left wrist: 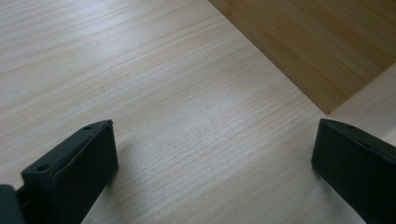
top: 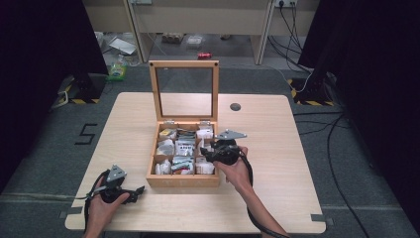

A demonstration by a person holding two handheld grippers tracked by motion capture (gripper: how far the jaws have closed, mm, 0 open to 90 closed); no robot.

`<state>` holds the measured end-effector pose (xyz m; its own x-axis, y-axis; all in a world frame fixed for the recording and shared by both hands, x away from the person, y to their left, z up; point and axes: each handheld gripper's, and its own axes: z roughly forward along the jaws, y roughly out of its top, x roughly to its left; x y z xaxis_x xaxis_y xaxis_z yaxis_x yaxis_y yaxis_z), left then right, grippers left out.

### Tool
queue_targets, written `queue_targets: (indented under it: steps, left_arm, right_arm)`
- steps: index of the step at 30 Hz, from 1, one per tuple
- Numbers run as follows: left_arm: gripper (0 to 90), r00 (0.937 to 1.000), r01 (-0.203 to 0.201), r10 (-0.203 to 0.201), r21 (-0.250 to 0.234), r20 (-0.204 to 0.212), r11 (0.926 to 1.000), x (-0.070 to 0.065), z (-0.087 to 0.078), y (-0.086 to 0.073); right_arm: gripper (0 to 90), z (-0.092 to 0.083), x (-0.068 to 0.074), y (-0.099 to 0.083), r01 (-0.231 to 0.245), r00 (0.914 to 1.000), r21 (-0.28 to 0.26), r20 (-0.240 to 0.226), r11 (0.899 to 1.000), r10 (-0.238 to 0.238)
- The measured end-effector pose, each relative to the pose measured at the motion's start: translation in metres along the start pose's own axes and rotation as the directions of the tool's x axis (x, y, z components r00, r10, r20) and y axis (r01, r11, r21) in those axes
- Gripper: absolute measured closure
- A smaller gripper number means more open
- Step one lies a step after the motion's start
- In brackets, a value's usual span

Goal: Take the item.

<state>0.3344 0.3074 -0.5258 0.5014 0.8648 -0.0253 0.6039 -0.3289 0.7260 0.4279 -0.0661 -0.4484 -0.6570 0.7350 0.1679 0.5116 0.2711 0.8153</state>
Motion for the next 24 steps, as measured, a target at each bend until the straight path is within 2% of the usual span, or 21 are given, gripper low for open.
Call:
queue_targets:
  steps: [4,8,14,20,24]
  left_arm:
    - [0.0,1.0,-0.001,0.001,0.001,0.0,1.0,0.0,0.0,0.0]
    - [0.0,1.0,-0.001,0.001,0.001,-0.001,1.0,0.0,0.0,0.0]
    - [0.0,1.0,-0.003,0.003,0.002,-0.001,1.0,0.0,0.0,0.0]
    - [0.0,1.0,-0.002,0.002,0.001,-0.001,1.0,0.0,0.0,0.0]
    - [0.0,1.0,-0.003,0.003,0.001,0.0,1.0,0.0,0.0,0.0]
  right_arm:
    - [53.2,0.008,0.002,0.005,0.007,1.0,0.011,0.006,1.0,-0.007]
    - [55.2,0.016,0.005,0.007,0.004,0.9998,0.044,0.019,0.999,-0.005]
    - [60.1,0.026,0.003,0.007,-0.008,0.9997,0.07,0.025,0.998,0.006]
    - [68.5,0.031,0.001,0.007,0.007,0.9995,0.097,0.031,0.995,-0.01]
    - [76.6,0.032,0.0,0.007,-0.003,0.9998,0.095,0.021,0.995,0.001]
